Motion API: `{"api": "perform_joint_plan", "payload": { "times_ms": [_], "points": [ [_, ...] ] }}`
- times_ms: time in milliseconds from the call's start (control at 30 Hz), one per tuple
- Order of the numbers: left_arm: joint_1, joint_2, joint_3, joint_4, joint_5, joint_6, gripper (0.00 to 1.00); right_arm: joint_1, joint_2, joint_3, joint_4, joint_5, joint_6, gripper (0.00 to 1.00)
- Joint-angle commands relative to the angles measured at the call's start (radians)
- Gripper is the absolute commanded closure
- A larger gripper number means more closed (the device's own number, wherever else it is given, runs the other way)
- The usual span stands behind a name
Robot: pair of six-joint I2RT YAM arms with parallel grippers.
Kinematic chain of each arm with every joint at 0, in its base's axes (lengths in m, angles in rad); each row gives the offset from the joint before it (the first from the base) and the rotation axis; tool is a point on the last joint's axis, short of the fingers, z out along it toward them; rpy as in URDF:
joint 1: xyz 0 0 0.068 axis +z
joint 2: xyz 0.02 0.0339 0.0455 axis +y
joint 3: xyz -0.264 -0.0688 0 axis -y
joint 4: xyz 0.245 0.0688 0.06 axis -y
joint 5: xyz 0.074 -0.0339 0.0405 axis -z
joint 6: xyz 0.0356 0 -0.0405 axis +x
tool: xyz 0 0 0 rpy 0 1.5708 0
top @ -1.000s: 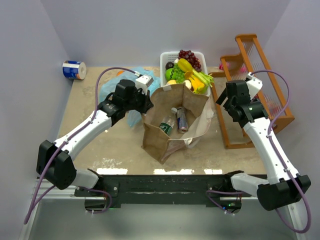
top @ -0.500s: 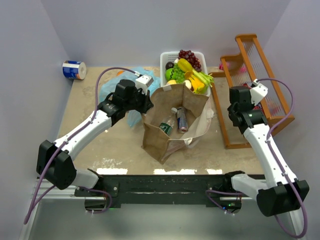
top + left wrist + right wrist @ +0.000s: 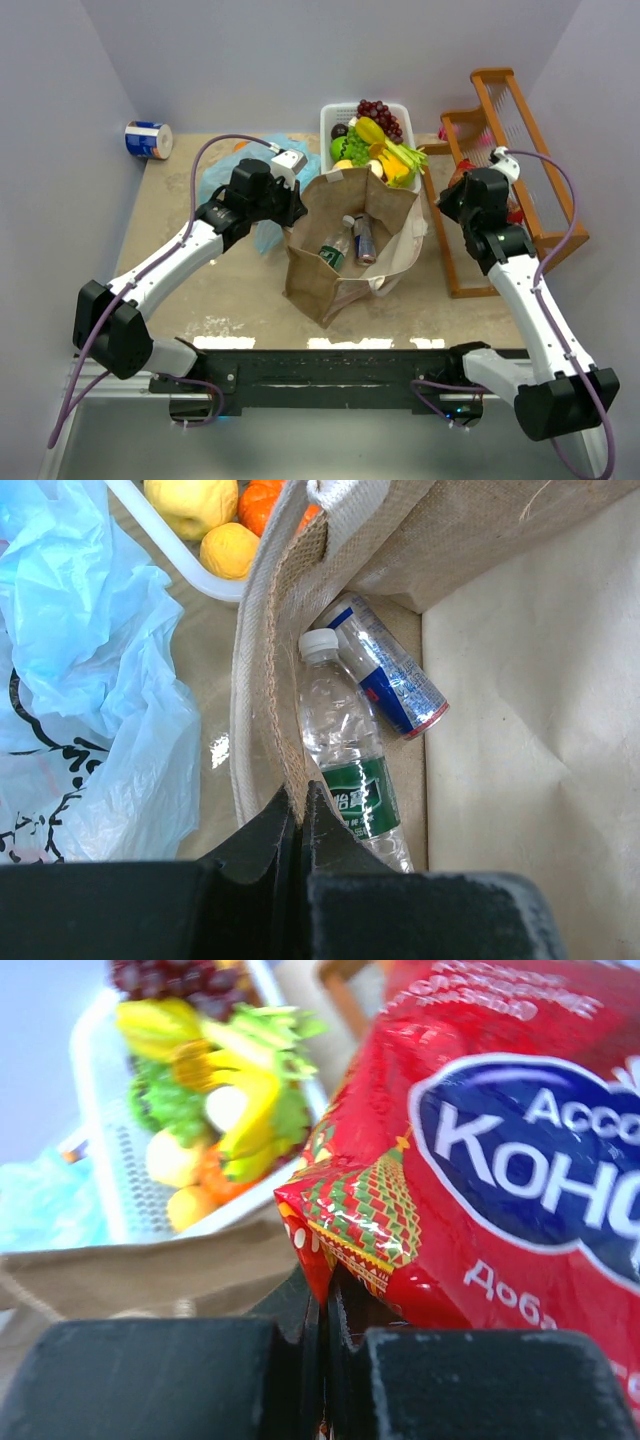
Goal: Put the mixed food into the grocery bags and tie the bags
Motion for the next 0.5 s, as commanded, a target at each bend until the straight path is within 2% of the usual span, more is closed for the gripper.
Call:
{"api": "perform_joint_plan", "payload": {
  "times_ms": [0,167,367,467],
  "points": [
    [0.003,-0.027,0.004,0.082,0.004,0.012,1.0,0.021,-0.001,0.128,0.236,-0.209,-0.044,1.0],
    [0.003,-0.021,0.003,0.083,0.007,0.013,1.0,0.043,0.044,0.287,0.196,-0.344,-0.166,1.0],
    [0.002,-0.019,0.003,0.083,0.007,0.012,1.0,0.047,0.01,0.433,0.161,-0.392,-0.318,1.0],
    [-0.003,-0.018,0.001,0.085,0.007,0.012,1.0,0.047,0.03,0.527,0.119,-0.515,-0.36,1.0]
  ]
}}
